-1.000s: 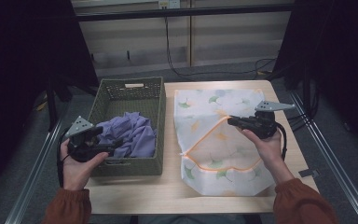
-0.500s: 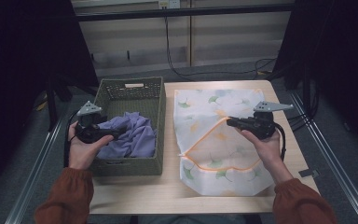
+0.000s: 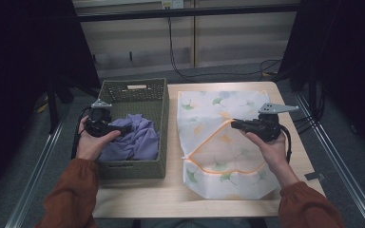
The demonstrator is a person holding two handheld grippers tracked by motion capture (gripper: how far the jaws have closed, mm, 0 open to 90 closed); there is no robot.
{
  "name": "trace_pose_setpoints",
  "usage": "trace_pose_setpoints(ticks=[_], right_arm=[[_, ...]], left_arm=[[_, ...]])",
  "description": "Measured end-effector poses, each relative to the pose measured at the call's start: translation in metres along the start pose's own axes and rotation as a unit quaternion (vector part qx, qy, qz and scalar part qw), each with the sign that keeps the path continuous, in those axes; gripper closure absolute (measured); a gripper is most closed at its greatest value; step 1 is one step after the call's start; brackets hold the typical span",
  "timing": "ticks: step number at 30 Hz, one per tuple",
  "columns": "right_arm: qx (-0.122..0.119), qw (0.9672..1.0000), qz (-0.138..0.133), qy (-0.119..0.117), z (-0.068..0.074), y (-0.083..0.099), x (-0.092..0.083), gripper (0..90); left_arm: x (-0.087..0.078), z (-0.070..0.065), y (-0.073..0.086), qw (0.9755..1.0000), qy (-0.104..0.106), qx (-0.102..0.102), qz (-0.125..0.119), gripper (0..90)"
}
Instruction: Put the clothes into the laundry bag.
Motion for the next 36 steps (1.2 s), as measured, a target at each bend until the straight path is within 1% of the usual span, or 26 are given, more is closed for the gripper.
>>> trace_pose_setpoints(ticks=[2,3,5,6,9,11,12,13,14,15,17,19,20,22,23,24,25,26,27,28,29,30,31,32,35,36], right_arm=[[-0.002,1.0000,0.000,0.000,-0.001,0.000,0.000,89.4],[-0.002,1.0000,0.000,0.000,-0.001,0.000,0.000,89.4],[-0.003,1.0000,0.002,-0.001,-0.001,0.001,0.000,89.4],[-0.004,1.0000,0.003,-0.002,-0.001,0.001,0.000,89.3],[-0.005,1.0000,0.003,-0.003,0.001,0.001,0.001,89.3],[-0.006,1.0000,0.003,-0.004,0.001,0.001,0.001,89.3],[-0.006,1.0000,0.004,-0.004,0.001,0.001,0.001,89.3],[-0.006,1.0000,0.003,-0.006,0.001,0.001,0.001,89.2],[-0.006,1.0000,0.002,-0.006,0.002,0.001,0.001,89.2],[-0.008,1.0000,0.003,-0.005,0.002,0.001,0.002,89.2],[-0.008,0.9999,0.002,-0.007,0.003,0.001,0.003,89.2],[-0.007,0.9999,0.004,-0.006,0.002,0.001,0.003,89.2],[-0.006,1.0000,0.004,-0.006,0.002,0.001,0.003,89.2],[-0.007,0.9999,0.004,-0.008,0.002,0.001,0.003,89.2],[-0.008,0.9999,0.003,-0.008,0.002,0.001,0.003,89.1],[-0.007,0.9999,0.002,-0.008,0.002,0.001,0.003,89.1],[-0.008,0.9999,0.001,-0.008,0.002,0.001,0.003,89.1],[-0.010,0.9999,0.001,-0.008,0.002,0.001,0.003,89.1],[-0.010,0.9999,0.002,-0.007,0.002,0.001,0.003,89.1],[-0.010,0.9999,0.002,-0.007,0.002,0.001,0.003,89.1],[-0.011,0.9999,0.002,-0.007,0.002,0.001,0.003,89.1],[-0.010,0.9999,0.003,-0.007,0.002,0.002,0.003,89.1],[-0.010,0.9999,0.003,-0.008,0.002,0.002,0.003,89.1],[-0.010,0.9999,0.003,-0.009,0.002,0.002,0.003,89.1],[-0.010,0.9999,0.001,-0.012,0.003,0.001,0.003,89.1],[-0.010,0.9999,0.001,-0.013,0.003,0.001,0.003,89.2]], left_arm=[[0.005,0.002,0.001,0.9999,0.008,0.000,0.008,7.3],[0.008,0.002,0.000,0.9999,0.008,-0.005,0.008,7.4],[0.015,0.002,0.001,0.9995,0.023,-0.005,0.021,7.4],[0.018,0.002,0.003,0.9992,0.022,0.003,0.032,7.4],[0.030,0.000,0.007,0.9982,0.022,0.008,0.055,7.6],[0.037,-0.002,0.008,0.9975,0.025,0.009,0.065,7.5],[0.041,-0.003,0.009,0.9974,0.022,0.009,0.068,7.4],[0.042,-0.001,0.011,0.9966,0.016,0.019,0.079,7.3],[0.045,-0.001,0.011,0.9965,0.012,0.020,0.080,7.3],[0.047,0.000,0.011,0.9957,0.012,0.028,0.088,7.3],[0.051,-0.001,0.013,0.9944,0.020,0.023,0.101,5.6],[0.055,0.001,0.017,0.9925,0.017,0.031,0.117,5.1],[0.057,0.001,0.017,0.9924,0.013,0.030,0.119,5.0],[0.060,0.000,0.020,0.9905,0.014,0.042,0.130,5.0],[0.063,-0.001,0.021,0.9898,0.012,0.041,0.136,5.1],[0.065,-0.002,0.022,0.9882,0.016,0.045,0.145,4.8],[0.067,-0.004,0.024,0.9875,0.023,0.043,0.150,4.0],[0.068,-0.004,0.027,0.9853,0.028,0.044,0.163,3.8],[0.070,-0.006,0.029,0.9839,0.034,0.044,0.170,3.8],[0.072,-0.006,0.032,0.9812,0.041,0.048,0.182,3.9],[0.074,-0.007,0.035,0.9792,0.051,0.048,0.191,5.0],[0.077,-0.009,0.038,0.9762,0.061,0.045,0.203,5.4],[0.079,-0.008,0.040,0.9746,0.057,0.043,0.212,5.4],[0.081,-0.007,0.039,0.9751,0.054,0.041,0.211,5.6],[0.082,-0.006,0.040,0.9733,0.054,0.041,0.219,6.1],[0.082,-0.006,0.040,0.9734,0.054,0.042,0.219,6.0]])
Point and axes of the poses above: each handheld gripper's, and its own axes: x roughly forward along the jaws, y roughly out of its underside, z roughly to its left, the point moved 10 cm from there along x, roughly forward along the jaws, and after that the axes turned 11 degrees about z, right-handed, at the moved point
